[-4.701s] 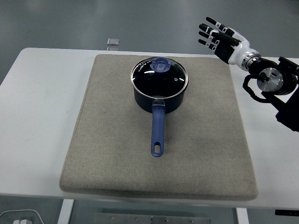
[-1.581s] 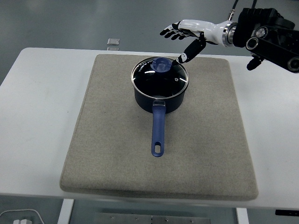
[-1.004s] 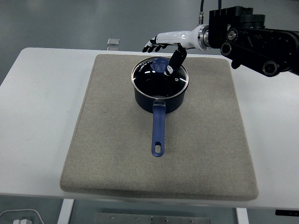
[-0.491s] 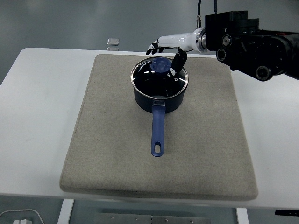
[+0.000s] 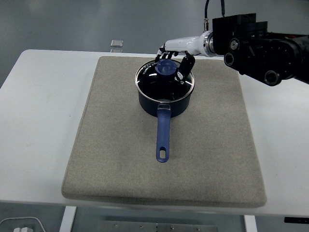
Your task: Lift the pot lid and place it to the right of the pot.
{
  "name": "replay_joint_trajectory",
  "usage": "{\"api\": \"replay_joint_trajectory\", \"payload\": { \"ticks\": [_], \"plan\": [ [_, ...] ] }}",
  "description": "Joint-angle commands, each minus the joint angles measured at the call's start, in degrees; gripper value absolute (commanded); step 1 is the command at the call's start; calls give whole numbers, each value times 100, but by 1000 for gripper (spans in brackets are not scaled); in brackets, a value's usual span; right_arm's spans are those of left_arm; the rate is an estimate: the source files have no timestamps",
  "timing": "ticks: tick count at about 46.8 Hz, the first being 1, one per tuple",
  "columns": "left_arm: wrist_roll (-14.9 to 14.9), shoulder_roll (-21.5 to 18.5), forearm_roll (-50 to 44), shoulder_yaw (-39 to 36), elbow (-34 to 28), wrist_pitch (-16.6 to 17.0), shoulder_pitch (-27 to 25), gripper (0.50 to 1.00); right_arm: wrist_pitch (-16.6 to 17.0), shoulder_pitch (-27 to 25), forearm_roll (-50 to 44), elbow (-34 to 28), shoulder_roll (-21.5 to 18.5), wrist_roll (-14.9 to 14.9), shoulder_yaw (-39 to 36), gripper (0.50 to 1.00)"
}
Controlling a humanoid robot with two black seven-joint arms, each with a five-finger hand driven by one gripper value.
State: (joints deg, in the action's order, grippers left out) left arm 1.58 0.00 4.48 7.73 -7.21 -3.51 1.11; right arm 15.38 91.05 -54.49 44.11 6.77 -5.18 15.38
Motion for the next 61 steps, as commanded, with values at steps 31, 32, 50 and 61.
{"api": "replay_joint_trajectory", "payload": {
  "ticks": [31, 32, 50, 61],
  "plan": [
    [0, 0, 0, 0, 0, 0, -5, 1000, 9, 27, 0, 1, -44, -1, 9, 697],
    [0, 0, 0, -8, 0, 0, 3, 1000, 9, 27, 0, 1, -44, -1, 9, 695],
    [0, 0, 0, 0, 0, 0, -5, 1000, 88, 88, 9, 1, -35, -19, 0, 535],
    [0, 0, 0, 0, 0, 0, -5, 1000, 97, 97, 17, 1, -26, -19, -9, 500]
  ]
}}
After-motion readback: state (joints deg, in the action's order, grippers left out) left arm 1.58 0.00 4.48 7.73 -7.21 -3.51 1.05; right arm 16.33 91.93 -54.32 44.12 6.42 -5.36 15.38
